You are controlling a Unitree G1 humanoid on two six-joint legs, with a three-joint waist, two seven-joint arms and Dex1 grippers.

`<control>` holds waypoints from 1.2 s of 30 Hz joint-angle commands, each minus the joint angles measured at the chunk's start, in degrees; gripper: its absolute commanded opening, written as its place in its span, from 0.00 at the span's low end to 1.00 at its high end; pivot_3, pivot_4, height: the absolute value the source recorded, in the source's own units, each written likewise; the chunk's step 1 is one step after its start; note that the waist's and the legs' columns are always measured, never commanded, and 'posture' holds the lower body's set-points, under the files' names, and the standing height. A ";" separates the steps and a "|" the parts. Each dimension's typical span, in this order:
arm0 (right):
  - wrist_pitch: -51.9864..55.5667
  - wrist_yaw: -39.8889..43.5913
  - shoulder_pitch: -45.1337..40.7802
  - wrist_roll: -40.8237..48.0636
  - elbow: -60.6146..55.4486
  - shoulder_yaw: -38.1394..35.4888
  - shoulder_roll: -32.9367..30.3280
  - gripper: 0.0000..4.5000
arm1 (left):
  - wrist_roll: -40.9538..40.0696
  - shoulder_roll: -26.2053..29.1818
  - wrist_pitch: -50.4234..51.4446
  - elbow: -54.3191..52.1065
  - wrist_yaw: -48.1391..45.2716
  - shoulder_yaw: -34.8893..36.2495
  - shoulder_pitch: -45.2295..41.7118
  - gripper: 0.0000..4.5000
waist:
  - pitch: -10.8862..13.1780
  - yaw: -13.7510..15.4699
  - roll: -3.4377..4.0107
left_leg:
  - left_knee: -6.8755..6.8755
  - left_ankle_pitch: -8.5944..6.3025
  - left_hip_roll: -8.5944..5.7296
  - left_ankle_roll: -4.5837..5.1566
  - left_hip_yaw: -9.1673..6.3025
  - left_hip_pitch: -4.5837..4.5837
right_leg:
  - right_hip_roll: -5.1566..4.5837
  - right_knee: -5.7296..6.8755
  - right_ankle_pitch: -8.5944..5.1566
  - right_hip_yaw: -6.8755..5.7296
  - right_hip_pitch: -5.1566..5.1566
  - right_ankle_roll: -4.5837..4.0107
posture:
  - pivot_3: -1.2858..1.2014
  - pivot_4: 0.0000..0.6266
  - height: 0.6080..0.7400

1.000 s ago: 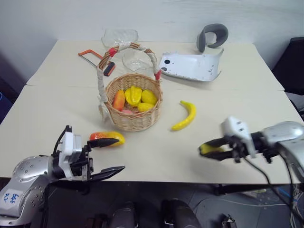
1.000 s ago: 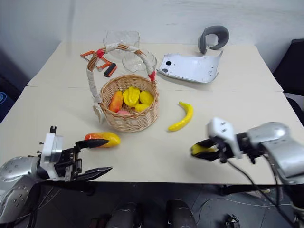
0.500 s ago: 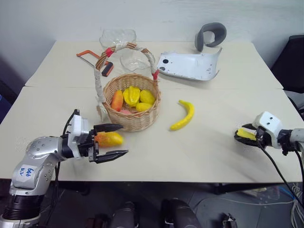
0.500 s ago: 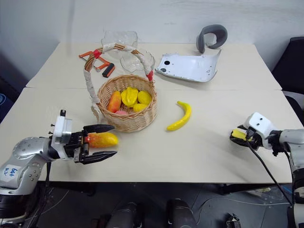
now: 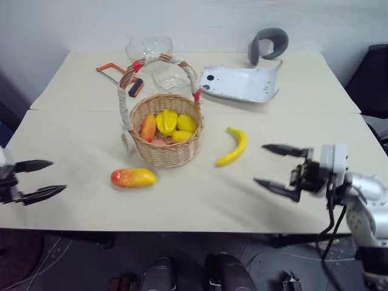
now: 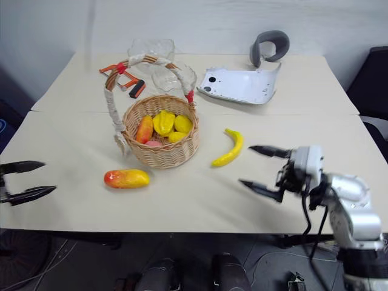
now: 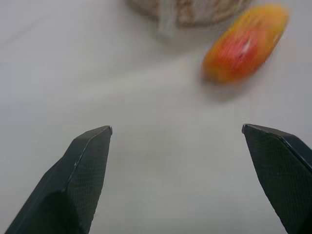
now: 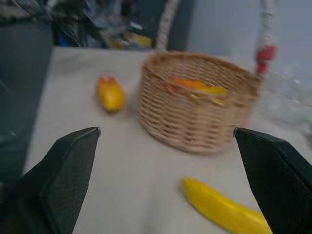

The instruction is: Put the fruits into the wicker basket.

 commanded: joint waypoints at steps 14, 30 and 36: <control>-0.91 -5.73 -0.11 -5.18 -7.00 6.37 4.27 1.00 | 2.69 -12.42 10.36 -21.14 -2.05 -19.60 -14.21 1.00 | -0.06 -0.27 -0.12 | 0.27 -0.03 -0.12 0.07 0.05 -0.14 | -0.05 -0.06 0.12 0.18 0.04 0.21 | 0.52 0.24 1.00; -0.28 -10.30 1.77 -6.40 -9.15 5.73 4.04 1.00 | 4.14 -18.06 5.91 -21.43 -0.16 -21.43 -17.04 0.48 | -0.04 -0.84 -0.18 | 0.48 0.07 -0.10 0.08 0.05 -0.08 | -0.03 0.32 0.11 0.21 0.03 0.20 | 0.52 0.24 1.00; 0.03 -11.23 6.28 -5.35 -10.69 2.21 2.45 1.00 | -19.59 -18.96 26.35 -46.11 4.89 -9.87 -8.88 0.48 | 0.00 -0.88 -0.17 | 0.48 0.16 -0.05 -0.22 0.01 -0.07 | -0.01 0.31 0.09 0.24 0.04 0.18 | 0.52 0.24 1.00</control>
